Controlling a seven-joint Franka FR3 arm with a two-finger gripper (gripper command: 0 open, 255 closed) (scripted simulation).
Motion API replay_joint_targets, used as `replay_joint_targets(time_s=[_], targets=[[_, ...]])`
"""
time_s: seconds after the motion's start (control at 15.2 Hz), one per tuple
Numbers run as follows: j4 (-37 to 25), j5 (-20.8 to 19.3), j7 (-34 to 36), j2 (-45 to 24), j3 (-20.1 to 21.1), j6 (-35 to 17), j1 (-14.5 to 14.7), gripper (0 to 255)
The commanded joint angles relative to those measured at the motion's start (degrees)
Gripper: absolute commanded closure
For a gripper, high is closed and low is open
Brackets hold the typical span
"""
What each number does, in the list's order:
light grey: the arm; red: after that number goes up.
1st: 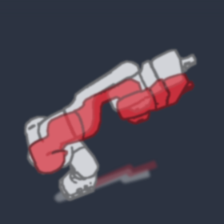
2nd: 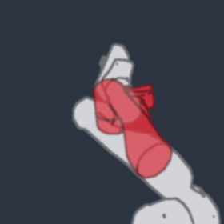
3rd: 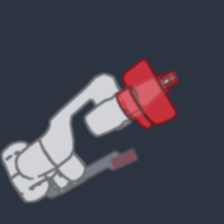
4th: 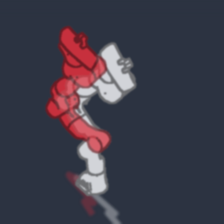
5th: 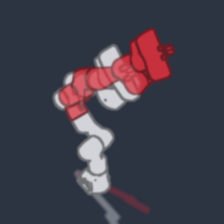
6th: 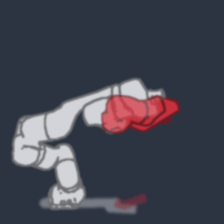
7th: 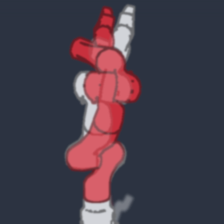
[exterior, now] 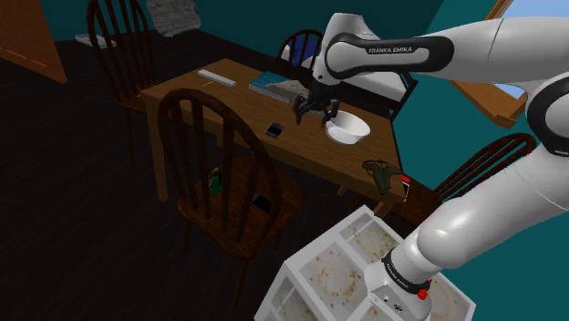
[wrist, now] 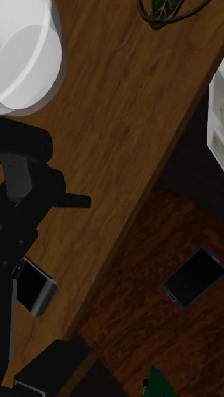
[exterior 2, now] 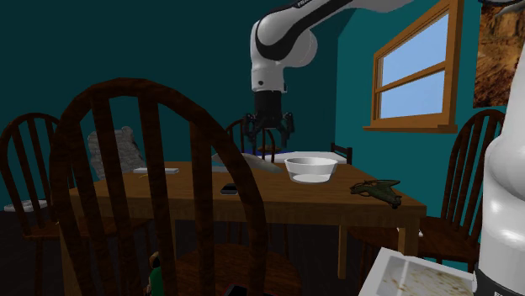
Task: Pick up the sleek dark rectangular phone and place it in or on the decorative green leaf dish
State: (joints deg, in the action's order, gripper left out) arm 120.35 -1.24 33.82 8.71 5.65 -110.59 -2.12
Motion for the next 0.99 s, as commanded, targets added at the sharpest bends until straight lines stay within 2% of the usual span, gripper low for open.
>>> replay_joint_targets(time_s=[0.0,0.46,0.92], targets=[[-2.8,-0.6,2.8,-4.4,0.3,-1.5,-0.2,0],[-15.4,-3.0,11.1,-20.0,0.0,-4.3,-0.1,0],[-32.4,-4.3,17.7,-36.3,-1.8,-3.3,0.5,0]])
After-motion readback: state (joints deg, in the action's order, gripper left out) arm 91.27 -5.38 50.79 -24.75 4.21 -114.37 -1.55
